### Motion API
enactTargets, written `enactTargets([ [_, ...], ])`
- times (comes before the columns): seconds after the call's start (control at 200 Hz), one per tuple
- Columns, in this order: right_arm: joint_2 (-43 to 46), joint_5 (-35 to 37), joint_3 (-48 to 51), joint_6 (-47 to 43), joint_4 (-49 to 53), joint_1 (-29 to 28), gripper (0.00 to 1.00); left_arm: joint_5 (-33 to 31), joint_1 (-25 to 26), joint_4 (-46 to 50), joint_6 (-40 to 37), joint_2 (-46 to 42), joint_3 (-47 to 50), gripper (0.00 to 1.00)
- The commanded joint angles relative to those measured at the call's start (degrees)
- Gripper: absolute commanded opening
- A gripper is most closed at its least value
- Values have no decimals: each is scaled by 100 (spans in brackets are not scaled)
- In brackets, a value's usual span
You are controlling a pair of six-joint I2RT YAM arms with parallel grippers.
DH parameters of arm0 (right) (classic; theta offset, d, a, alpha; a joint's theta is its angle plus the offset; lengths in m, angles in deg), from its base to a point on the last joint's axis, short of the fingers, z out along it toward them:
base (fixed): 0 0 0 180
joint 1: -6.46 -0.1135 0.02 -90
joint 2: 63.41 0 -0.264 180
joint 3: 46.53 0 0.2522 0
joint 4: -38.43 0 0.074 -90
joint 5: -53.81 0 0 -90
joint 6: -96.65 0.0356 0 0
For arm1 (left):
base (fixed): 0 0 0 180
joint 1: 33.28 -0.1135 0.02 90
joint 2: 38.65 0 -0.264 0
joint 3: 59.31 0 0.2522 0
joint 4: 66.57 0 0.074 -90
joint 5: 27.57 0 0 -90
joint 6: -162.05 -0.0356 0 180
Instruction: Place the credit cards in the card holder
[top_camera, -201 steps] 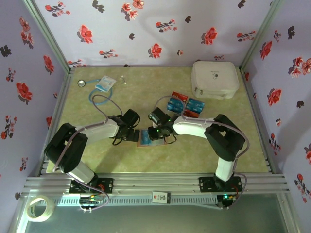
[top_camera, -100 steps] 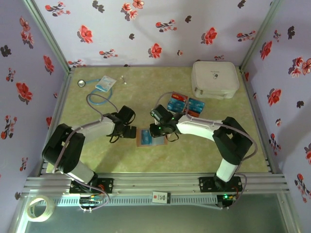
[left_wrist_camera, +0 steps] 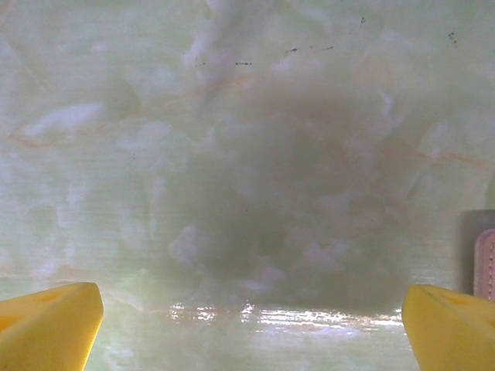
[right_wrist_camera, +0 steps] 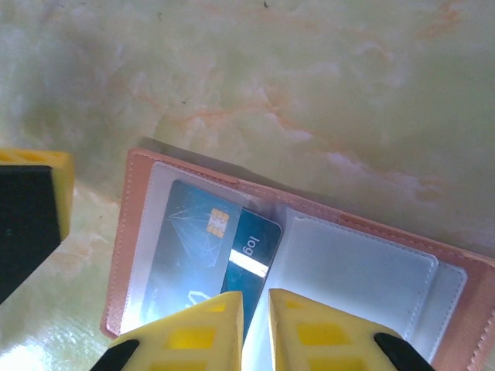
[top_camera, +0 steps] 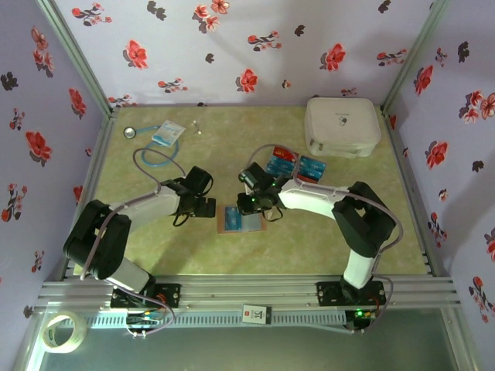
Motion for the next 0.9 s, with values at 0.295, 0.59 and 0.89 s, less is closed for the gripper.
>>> enactTargets([
  [0.295, -423, -233, -264, 80, -177, -159, 15, 154, -14, -116, -121, 343, -37, 100],
  [0.59, -624, -297, -406, 90, -150, -219, 15, 215, 11, -205, -133, 557, -68, 100],
  [0.89, -819, -384, -679, 98, -82, -315, 14, 260, 47, -292, -116, 645, -50, 100],
])
